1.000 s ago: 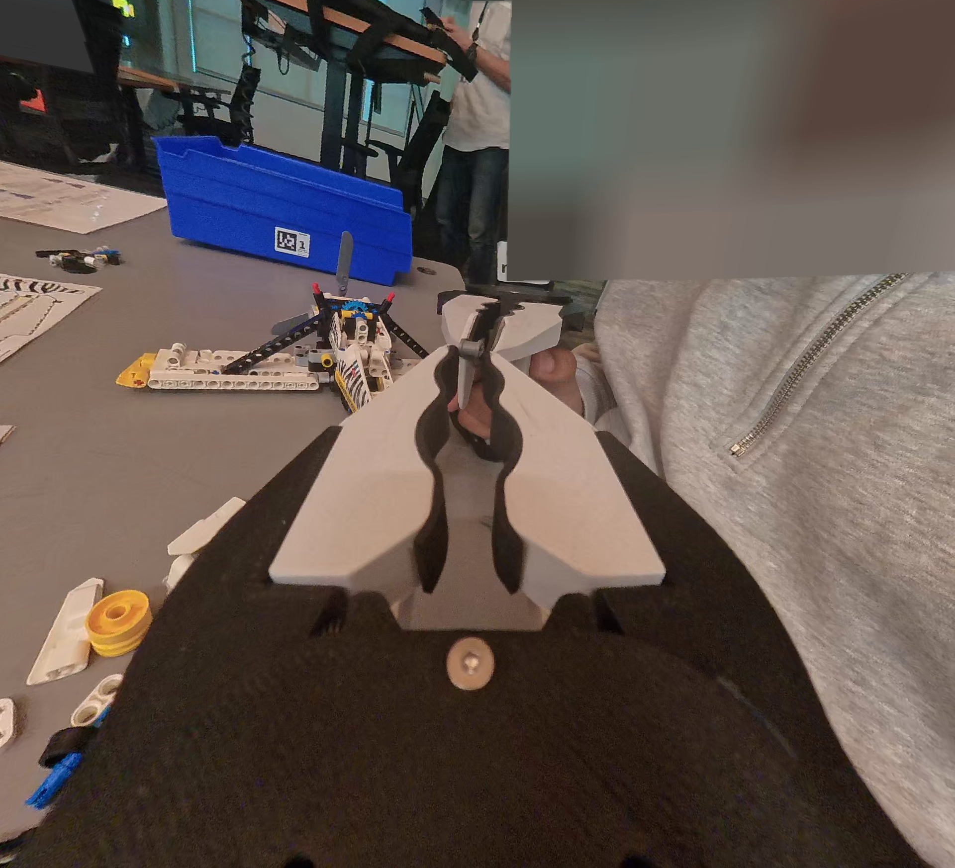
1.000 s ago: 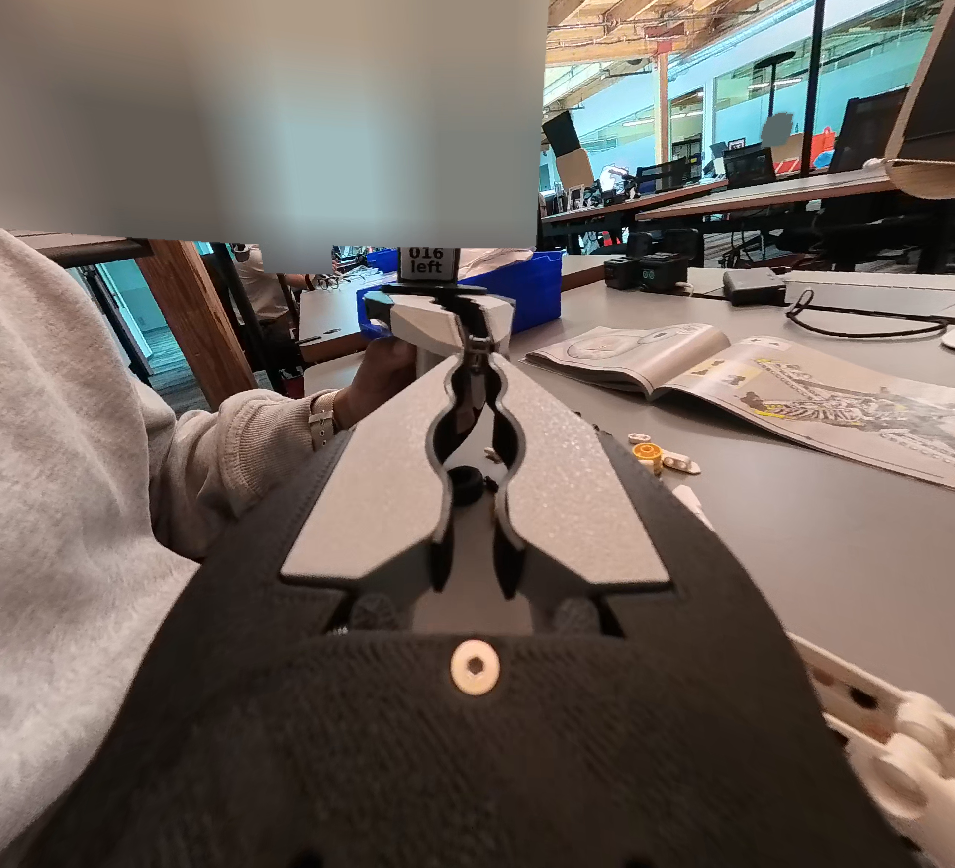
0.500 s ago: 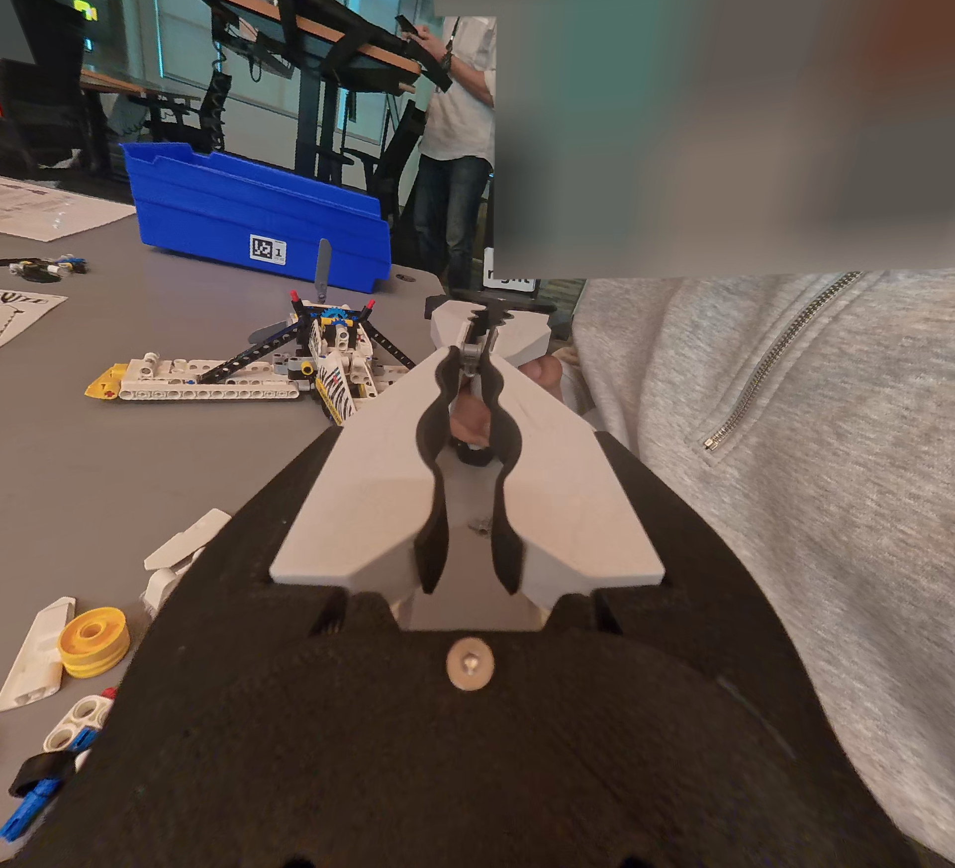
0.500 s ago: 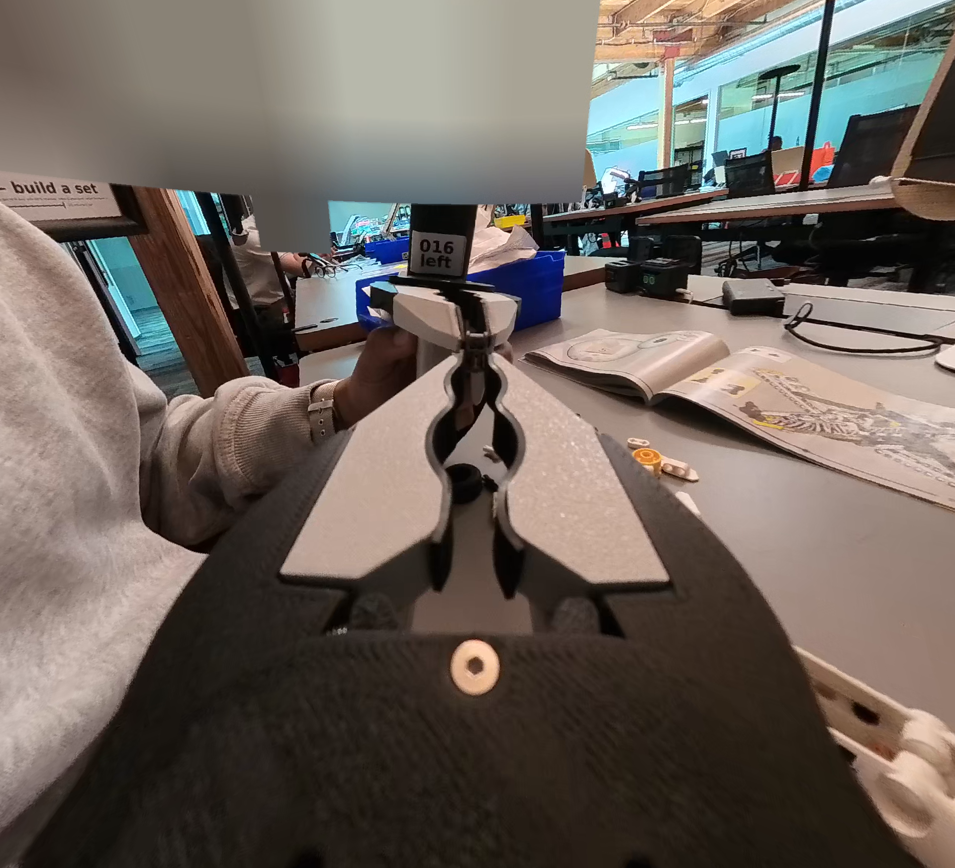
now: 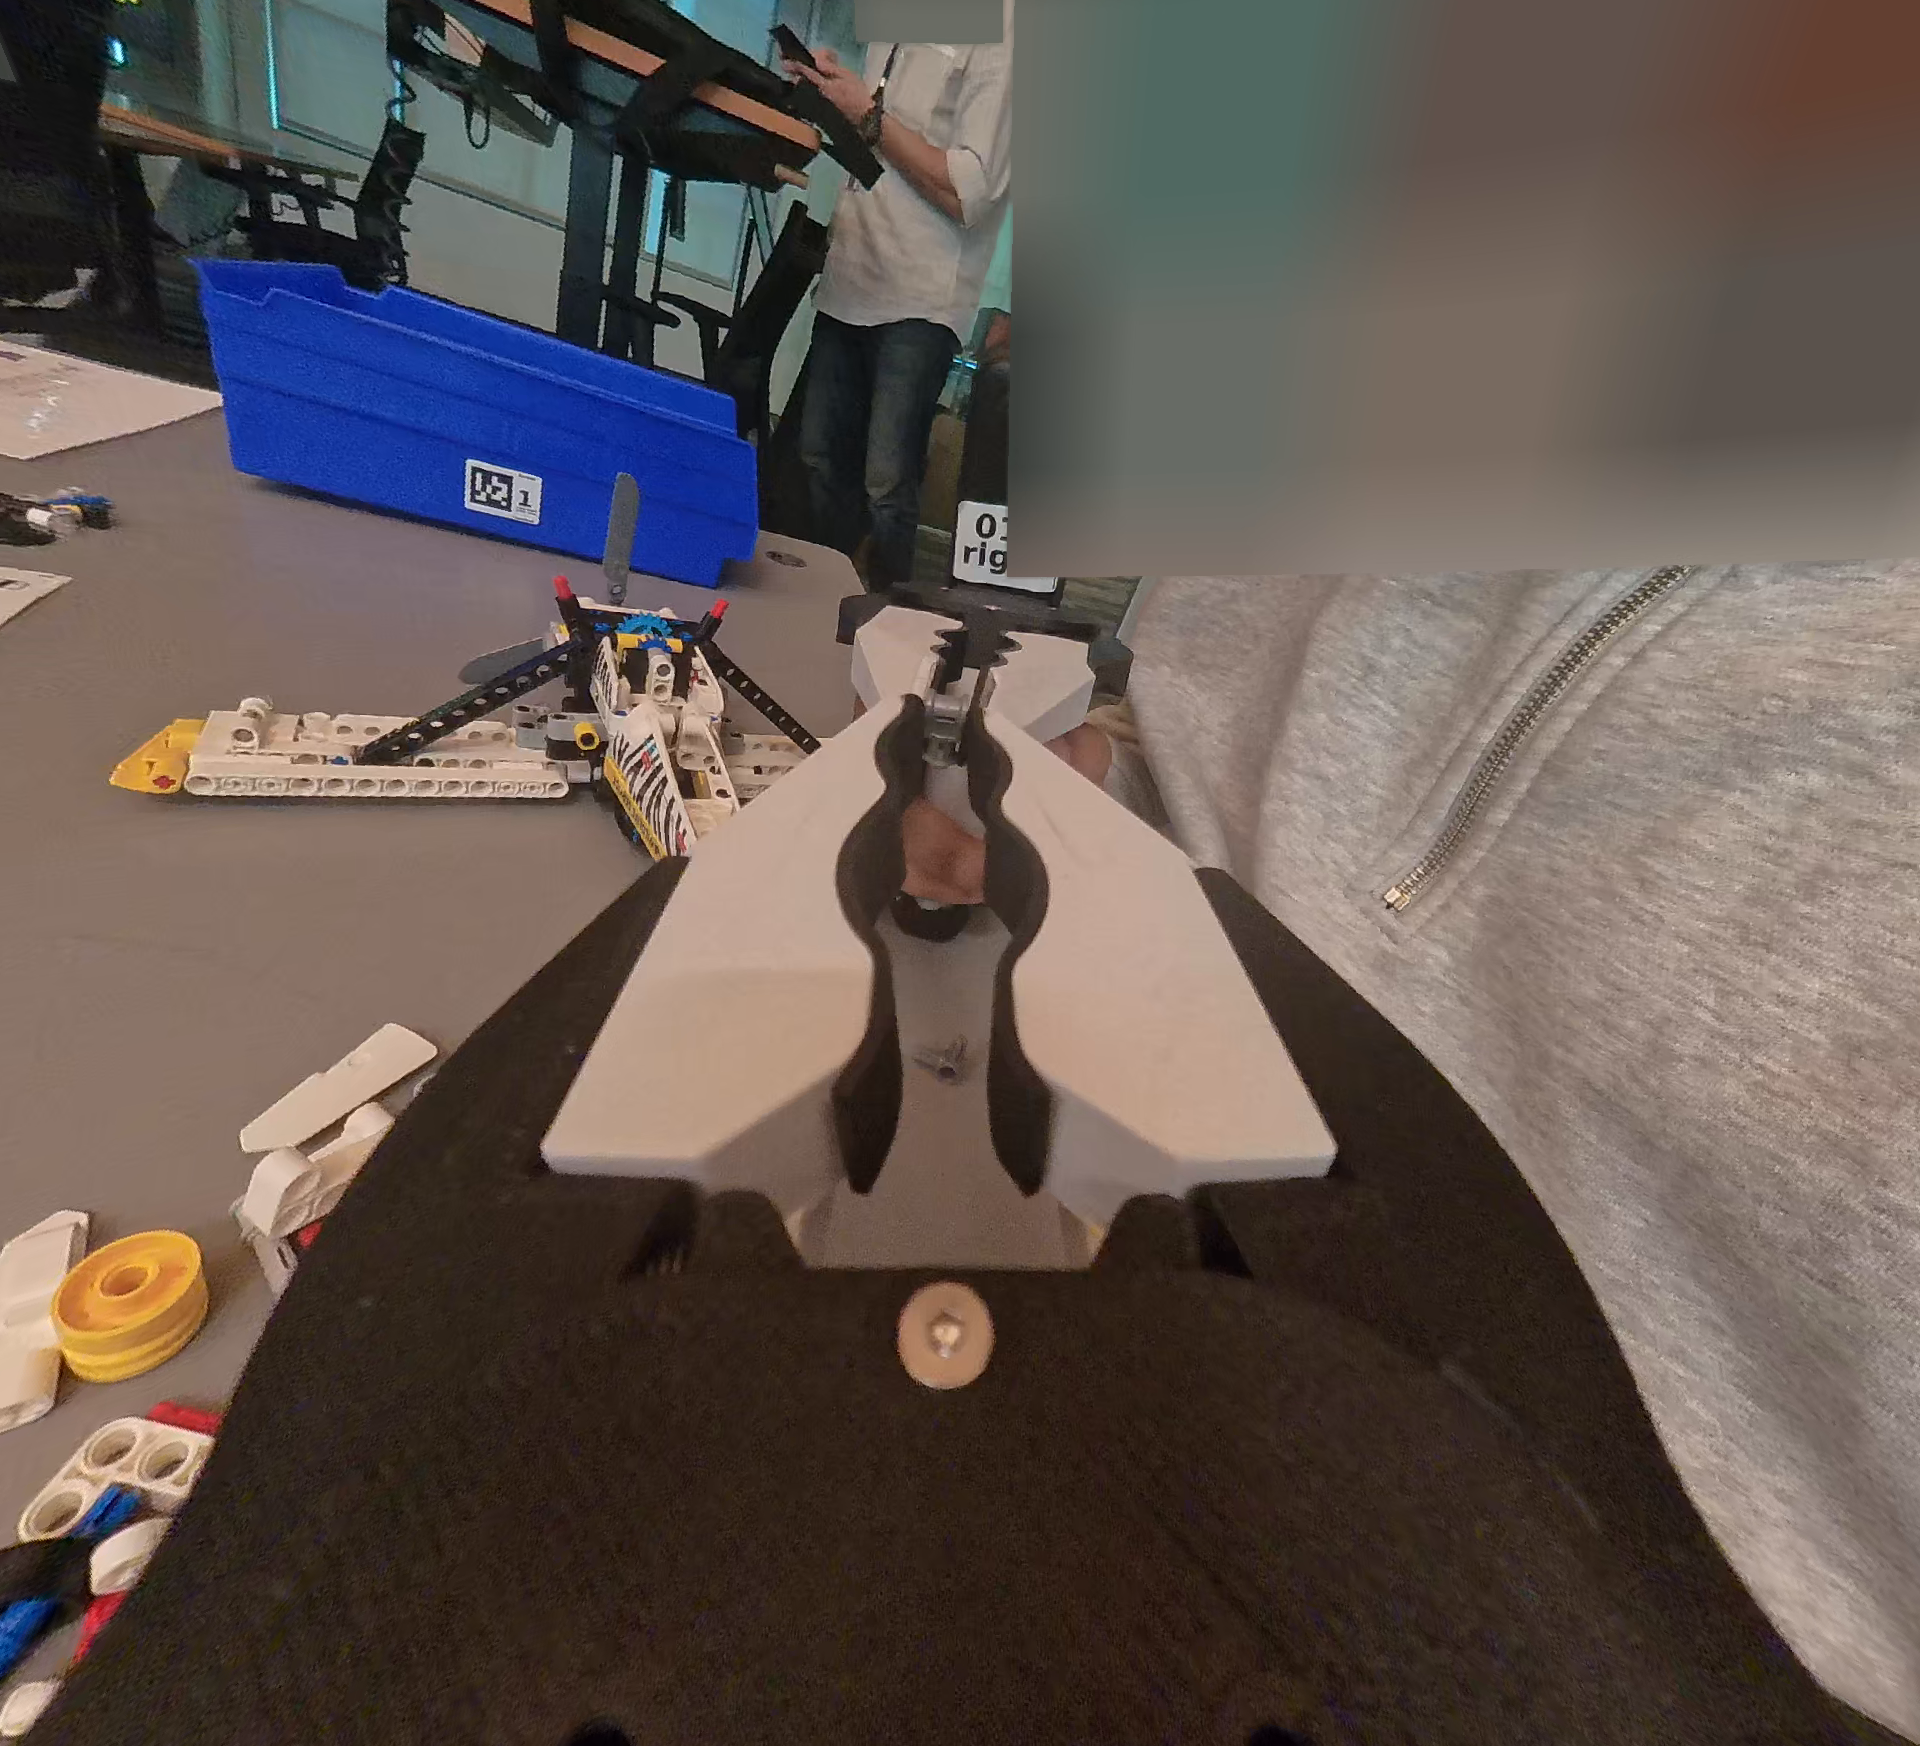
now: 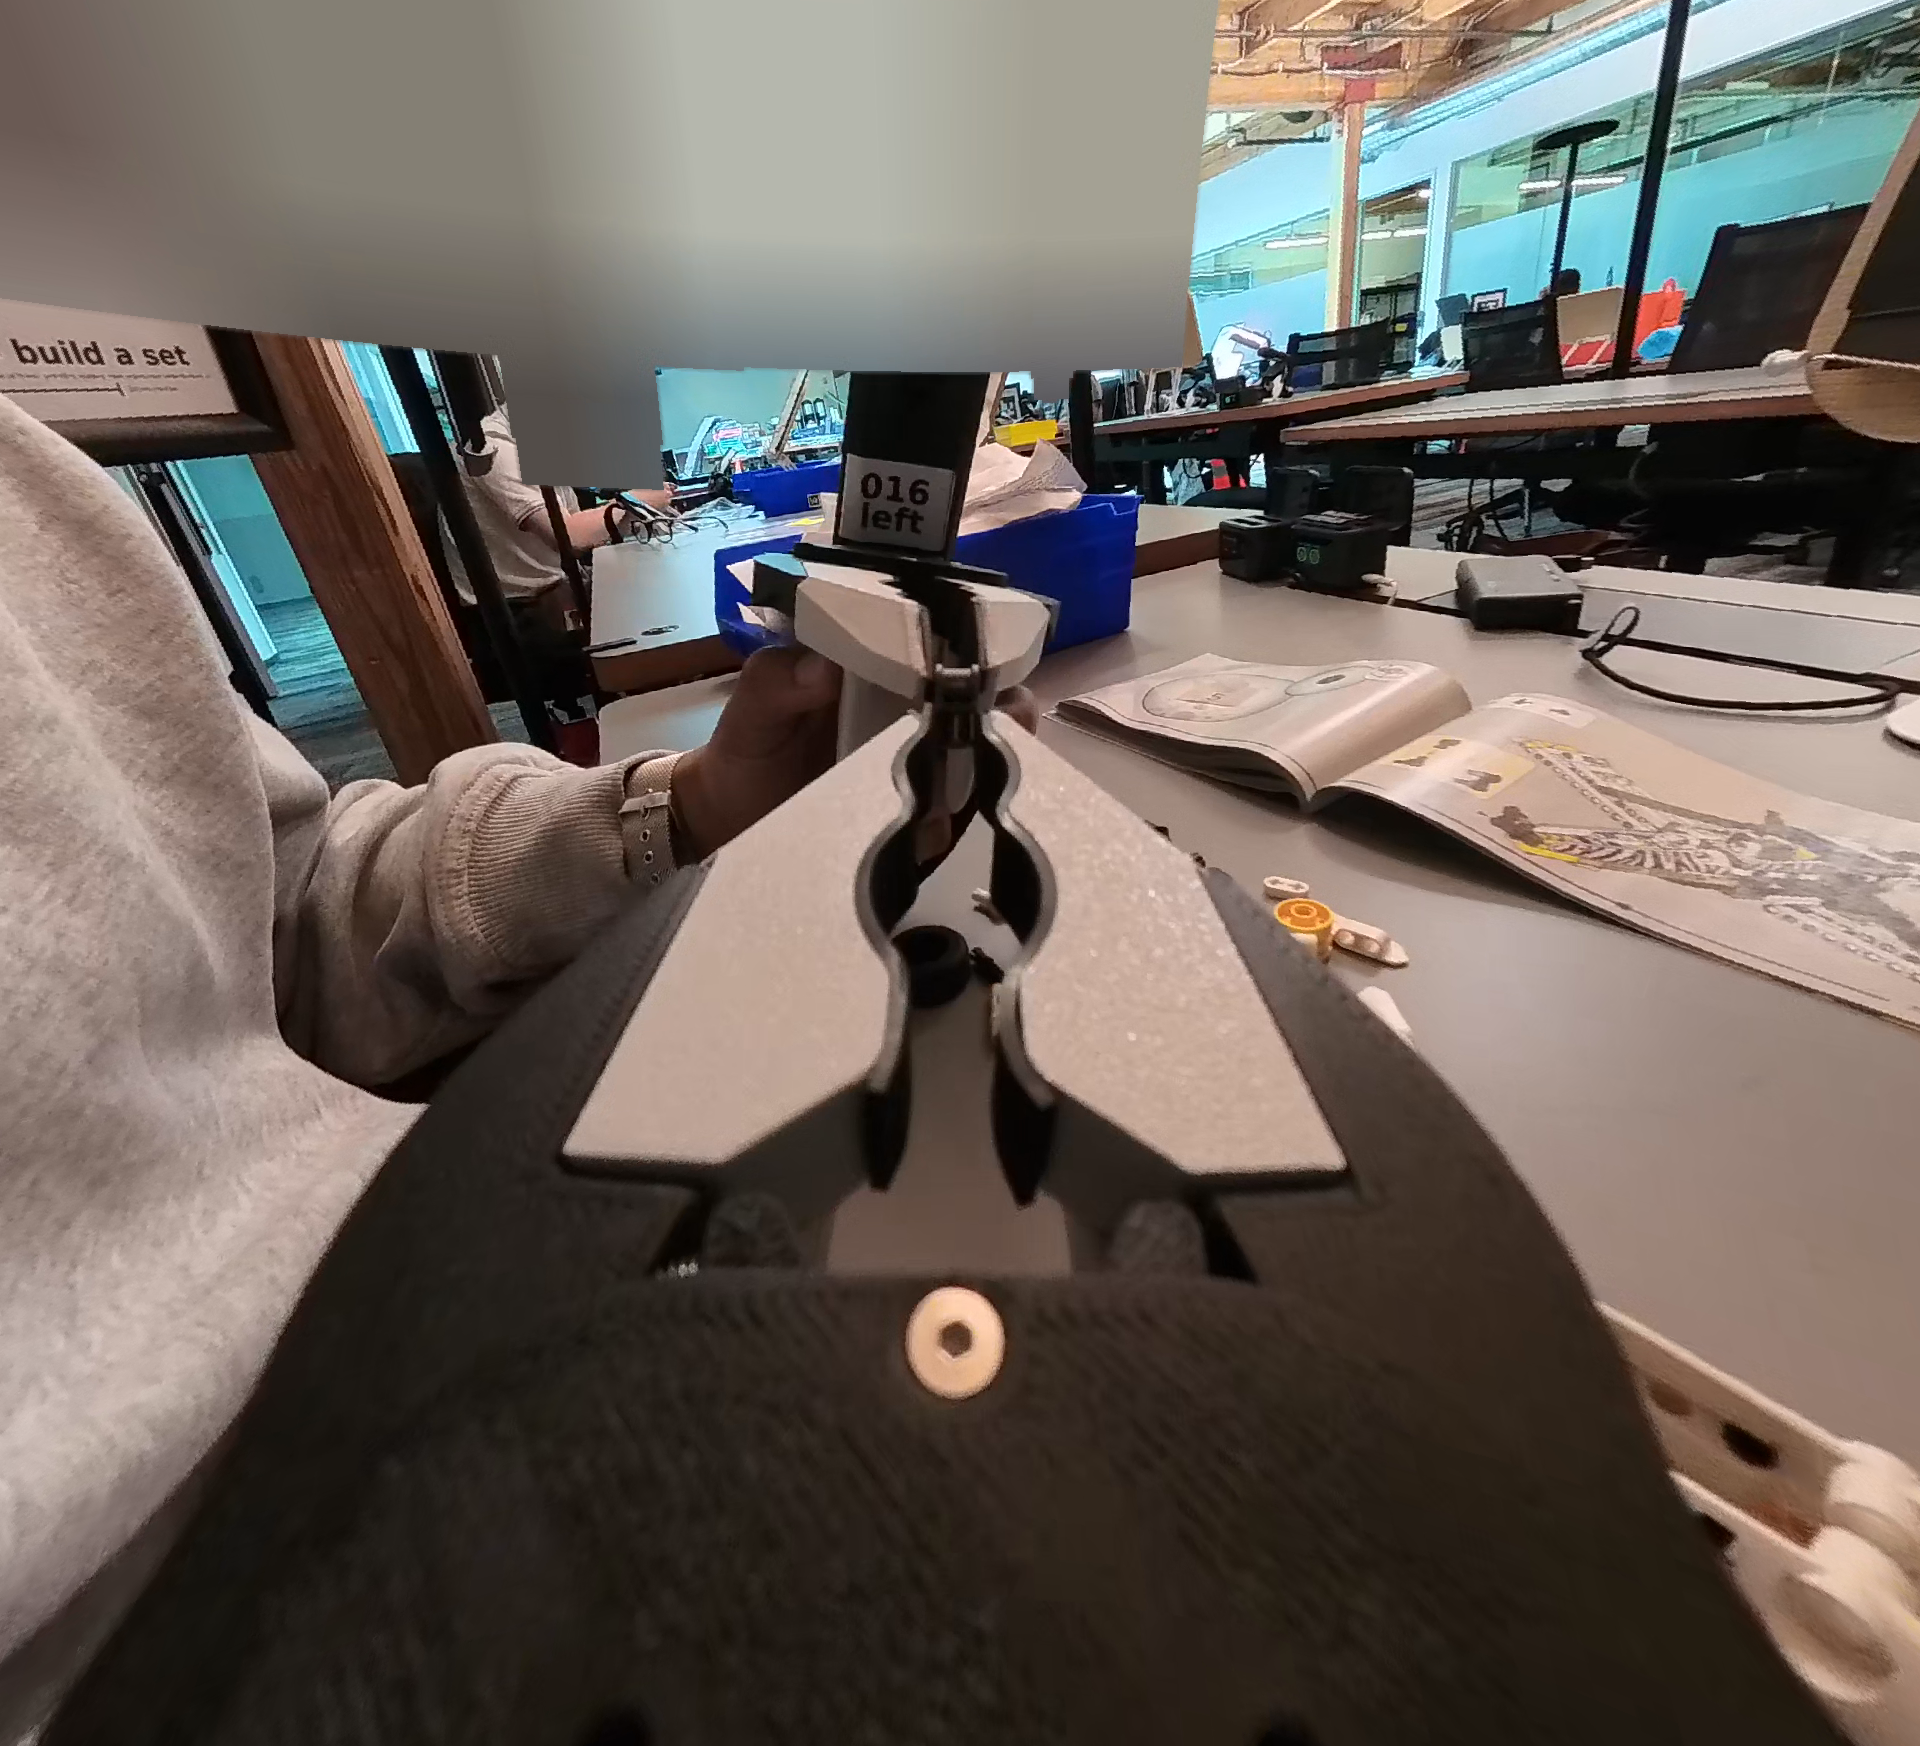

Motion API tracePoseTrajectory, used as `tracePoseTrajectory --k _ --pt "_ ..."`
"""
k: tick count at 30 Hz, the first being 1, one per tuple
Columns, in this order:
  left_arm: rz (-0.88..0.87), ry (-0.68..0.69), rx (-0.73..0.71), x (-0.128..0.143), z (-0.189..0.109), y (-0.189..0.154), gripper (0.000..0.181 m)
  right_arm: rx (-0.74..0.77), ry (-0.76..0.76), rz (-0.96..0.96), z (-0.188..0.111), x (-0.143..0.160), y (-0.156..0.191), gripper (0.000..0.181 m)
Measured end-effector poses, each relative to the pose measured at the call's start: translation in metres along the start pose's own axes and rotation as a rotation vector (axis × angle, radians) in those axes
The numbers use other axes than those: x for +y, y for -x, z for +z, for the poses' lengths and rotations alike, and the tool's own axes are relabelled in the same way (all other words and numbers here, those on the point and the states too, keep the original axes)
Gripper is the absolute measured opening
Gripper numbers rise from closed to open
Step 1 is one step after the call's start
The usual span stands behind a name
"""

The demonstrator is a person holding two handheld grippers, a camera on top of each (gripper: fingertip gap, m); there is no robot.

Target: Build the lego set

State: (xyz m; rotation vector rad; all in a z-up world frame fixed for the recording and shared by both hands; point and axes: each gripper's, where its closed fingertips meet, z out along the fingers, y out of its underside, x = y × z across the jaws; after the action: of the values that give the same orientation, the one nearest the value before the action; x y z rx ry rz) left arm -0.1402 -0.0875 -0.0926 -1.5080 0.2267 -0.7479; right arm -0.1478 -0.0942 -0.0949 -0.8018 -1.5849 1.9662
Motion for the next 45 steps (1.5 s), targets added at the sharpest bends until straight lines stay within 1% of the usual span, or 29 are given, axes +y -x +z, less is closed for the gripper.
tracePoseTrajectory --k 13,21,27,40,45 --pt "-0.016 -0.004 -0.015 0.0 -0.001 0.004 0.004 0.016 0.001 0.002 0.001 0.0 -0.003 0.004" --pt "-0.028 -0.03 -0.029 -0.004 -0.005 0.007 0.004 0.034 -0.036 0.037 -0.004 -0.005 -0.009 0.008" --pt "-0.025 -0.016 -0.03 -0.002 -0.004 0.007 0.004 0.054 -0.087 0.04 -0.01 -0.013 -0.013 0.007" --pt "-0.015 0.009 -0.035 0.002 -0.002 0.008 0.004 0.05 -0.086 0.043 -0.01 -0.012 -0.013 0.007" --pt "0.002 0.048 -0.046 0.008 0.0 0.009 0.004 0.055 -0.094 0.044 -0.01 -0.013 -0.013 0.007"
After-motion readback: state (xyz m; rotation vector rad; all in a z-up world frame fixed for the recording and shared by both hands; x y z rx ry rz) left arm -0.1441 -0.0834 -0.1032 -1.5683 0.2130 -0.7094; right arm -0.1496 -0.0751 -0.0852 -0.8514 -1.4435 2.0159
